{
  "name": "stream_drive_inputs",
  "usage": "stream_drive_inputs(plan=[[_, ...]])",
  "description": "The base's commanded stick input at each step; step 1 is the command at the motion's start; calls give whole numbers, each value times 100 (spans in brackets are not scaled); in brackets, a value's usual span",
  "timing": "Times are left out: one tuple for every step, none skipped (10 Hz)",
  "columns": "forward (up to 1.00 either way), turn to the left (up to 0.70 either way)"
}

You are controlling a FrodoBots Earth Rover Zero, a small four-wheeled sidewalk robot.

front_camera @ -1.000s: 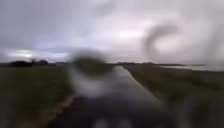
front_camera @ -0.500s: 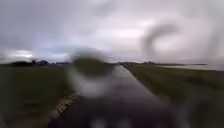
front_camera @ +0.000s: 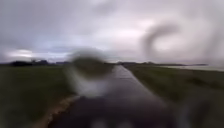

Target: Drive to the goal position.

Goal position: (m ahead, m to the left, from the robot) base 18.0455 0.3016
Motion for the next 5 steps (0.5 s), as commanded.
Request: stream_drive_inputs(plan=[[70,0],[70,0],[70,0],[70,0],[70,0]])
